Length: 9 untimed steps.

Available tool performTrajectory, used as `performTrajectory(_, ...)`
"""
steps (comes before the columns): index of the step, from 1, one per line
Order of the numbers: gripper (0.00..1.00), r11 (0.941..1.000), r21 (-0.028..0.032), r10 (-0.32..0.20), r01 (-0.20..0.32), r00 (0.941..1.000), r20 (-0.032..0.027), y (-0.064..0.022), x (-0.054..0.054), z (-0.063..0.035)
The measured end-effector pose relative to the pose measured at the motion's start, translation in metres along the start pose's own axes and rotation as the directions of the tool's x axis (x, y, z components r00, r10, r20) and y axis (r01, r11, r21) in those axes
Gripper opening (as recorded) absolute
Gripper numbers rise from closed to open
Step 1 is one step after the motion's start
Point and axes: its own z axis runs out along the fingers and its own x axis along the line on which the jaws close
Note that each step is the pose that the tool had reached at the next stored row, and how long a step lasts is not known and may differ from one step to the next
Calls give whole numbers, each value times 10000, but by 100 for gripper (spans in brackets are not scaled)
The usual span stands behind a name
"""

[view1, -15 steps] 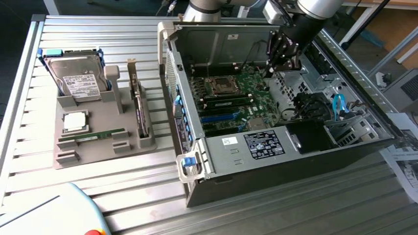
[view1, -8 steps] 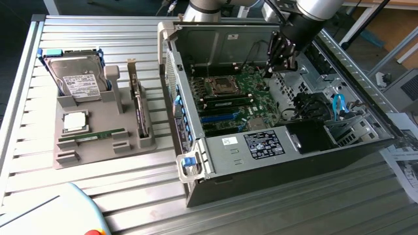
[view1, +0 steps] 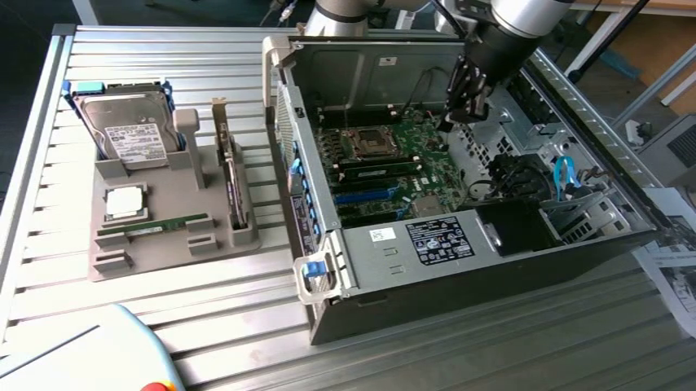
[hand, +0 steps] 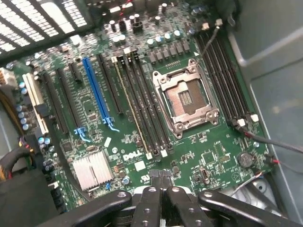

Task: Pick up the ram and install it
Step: 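Press down the ram until it locks into place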

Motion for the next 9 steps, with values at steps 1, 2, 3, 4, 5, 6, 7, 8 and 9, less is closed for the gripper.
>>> performTrajectory(1, 11, 9999, 5, 116, -116, 9999, 5, 0, 0, 3)
performTrajectory(2, 11, 9995, 13, 322, -322, 9995, 17, -1, 0, 8)
performTrajectory(3, 11, 9990, 17, 453, -453, 9990, 26, -1, 1, 10)
performTrajectory(4, 11, 9983, 21, 581, -581, 9983, 37, -1, 1, 14)
performTrajectory(5, 11, 9973, 24, 737, -737, 9973, 50, -1, 0, 17)
performTrajectory(6, 11, 9960, 29, 897, -897, 9959, 63, -2, 1, 19)
performTrajectory(7, 11, 9946, 31, 1038, -1038, 9946, 76, -2, 1, 22)
performTrajectory(8, 11, 9928, 34, 1201, -1201, 9927, 92, -2, 1, 25)
performTrajectory(9, 11, 9904, 36, 1379, -1380, 9904, 108, -2, 1, 27)
